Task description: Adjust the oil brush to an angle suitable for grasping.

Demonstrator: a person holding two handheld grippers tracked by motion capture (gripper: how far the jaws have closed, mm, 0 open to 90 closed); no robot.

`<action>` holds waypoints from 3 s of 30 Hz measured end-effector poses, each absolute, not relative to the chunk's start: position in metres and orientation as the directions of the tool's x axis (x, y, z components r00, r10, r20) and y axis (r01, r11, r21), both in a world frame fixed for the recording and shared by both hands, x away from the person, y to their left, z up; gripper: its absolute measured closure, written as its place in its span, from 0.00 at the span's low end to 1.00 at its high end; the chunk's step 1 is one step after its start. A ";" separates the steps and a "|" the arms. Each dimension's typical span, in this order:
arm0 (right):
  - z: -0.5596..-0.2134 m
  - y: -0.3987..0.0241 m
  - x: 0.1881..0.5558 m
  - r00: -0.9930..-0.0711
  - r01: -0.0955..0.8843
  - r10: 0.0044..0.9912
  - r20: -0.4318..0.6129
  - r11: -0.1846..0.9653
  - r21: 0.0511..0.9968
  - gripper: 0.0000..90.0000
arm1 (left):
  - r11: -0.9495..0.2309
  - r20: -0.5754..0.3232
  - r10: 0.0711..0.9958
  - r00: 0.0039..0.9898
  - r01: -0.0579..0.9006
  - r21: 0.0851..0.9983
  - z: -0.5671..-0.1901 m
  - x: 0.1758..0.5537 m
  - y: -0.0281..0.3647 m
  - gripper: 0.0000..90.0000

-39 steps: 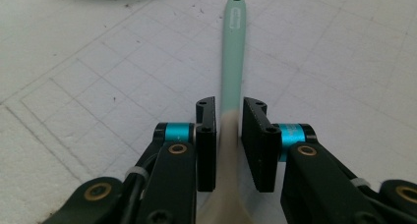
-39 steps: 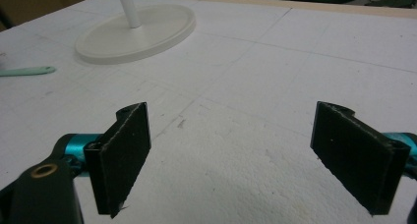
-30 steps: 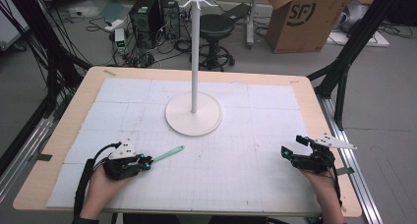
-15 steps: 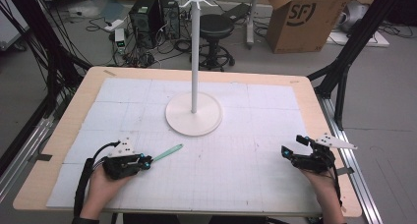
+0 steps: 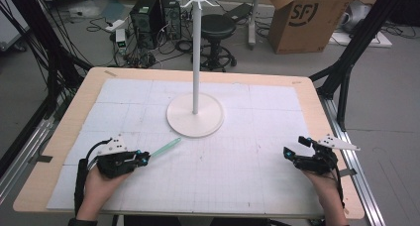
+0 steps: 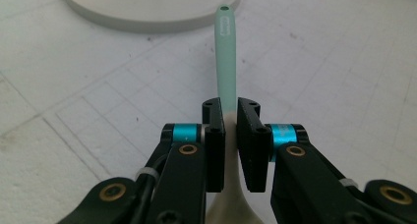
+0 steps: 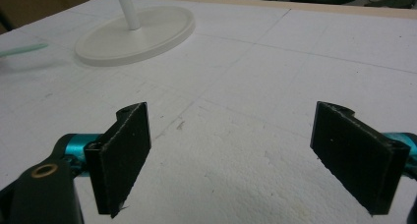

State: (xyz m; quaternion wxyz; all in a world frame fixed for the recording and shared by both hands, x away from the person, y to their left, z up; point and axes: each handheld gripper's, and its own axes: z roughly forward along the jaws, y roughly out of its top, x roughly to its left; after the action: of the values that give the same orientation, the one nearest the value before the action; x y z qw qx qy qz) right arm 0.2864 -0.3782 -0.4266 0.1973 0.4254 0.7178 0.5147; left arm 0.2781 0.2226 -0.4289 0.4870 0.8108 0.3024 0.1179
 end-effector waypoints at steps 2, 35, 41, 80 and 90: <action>-0.426 -0.379 0.286 -0.558 0.413 0.815 0.159 0.106 0.904 0.16 | -0.325 -0.104 0.606 0.789 0.365 0.872 -0.423 0.278 0.222 0.91; -0.424 -0.380 0.285 -0.562 0.409 0.811 0.165 0.099 0.907 0.16 | -0.161 -0.093 0.596 0.798 0.232 0.959 -0.291 0.292 0.230 0.91; -0.425 -0.379 0.286 -0.560 0.413 0.811 0.170 0.096 0.906 0.16 | -0.176 -0.082 0.594 0.800 0.229 0.958 -0.269 0.299 0.228 0.91; -0.424 -0.381 0.286 -0.563 0.412 0.808 0.175 0.091 0.907 0.16 | -0.070 -0.081 0.573 0.815 0.147 0.987 -0.159 0.325 0.218 0.91; -0.424 -0.381 0.286 -0.562 0.415 0.808 0.178 0.090 0.905 0.16 | -0.067 -0.070 0.569 0.820 0.131 0.989 -0.146 0.331 0.222 0.91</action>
State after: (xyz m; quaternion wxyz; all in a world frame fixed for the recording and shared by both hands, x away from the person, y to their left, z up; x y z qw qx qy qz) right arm 0.2855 -0.3806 -0.4239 0.1884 0.4284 0.7138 0.5210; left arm 0.3305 0.2218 -0.1456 0.6369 0.7100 0.2464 0.1718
